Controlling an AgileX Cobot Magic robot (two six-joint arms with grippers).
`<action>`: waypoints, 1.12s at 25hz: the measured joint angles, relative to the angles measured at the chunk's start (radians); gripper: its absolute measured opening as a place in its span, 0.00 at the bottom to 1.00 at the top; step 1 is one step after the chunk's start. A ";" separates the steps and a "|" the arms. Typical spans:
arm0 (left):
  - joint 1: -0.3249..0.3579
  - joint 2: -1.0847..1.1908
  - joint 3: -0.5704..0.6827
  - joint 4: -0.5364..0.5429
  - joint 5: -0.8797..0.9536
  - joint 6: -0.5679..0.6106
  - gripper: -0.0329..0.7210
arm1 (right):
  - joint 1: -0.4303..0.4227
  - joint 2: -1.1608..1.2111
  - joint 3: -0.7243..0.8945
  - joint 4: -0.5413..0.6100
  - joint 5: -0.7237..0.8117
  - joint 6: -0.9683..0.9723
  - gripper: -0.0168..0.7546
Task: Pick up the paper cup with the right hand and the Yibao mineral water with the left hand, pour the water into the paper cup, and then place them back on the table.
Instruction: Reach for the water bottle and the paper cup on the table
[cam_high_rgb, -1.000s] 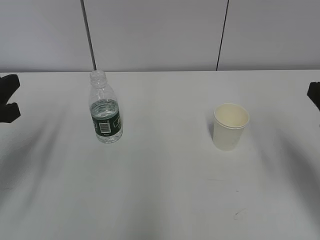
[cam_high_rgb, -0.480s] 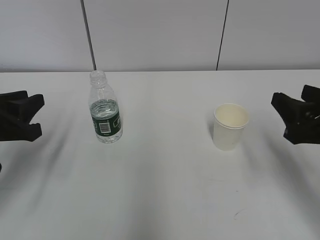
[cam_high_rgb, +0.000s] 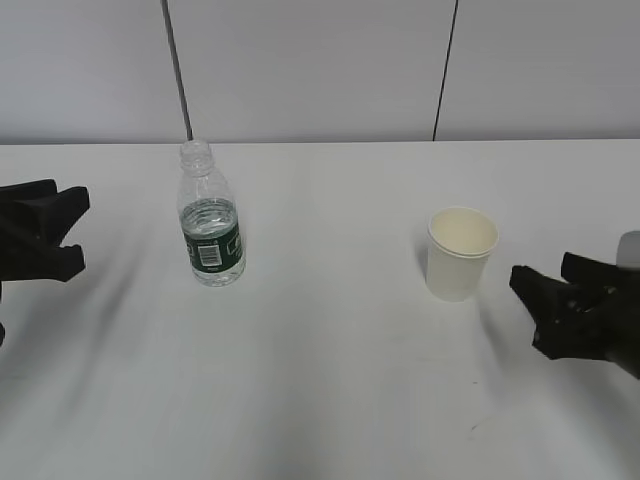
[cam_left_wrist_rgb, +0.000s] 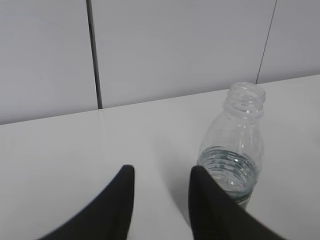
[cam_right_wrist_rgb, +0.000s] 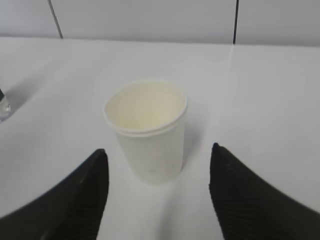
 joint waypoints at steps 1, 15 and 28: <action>0.000 0.000 0.000 0.000 0.000 0.000 0.36 | 0.000 0.022 0.000 0.000 -0.002 0.002 0.67; 0.000 0.000 0.000 0.000 -0.001 0.000 0.36 | 0.000 0.090 -0.019 -0.064 -0.012 0.024 0.67; 0.000 0.000 0.000 0.002 0.021 0.000 0.36 | 0.000 0.163 -0.069 -0.069 -0.016 0.028 0.88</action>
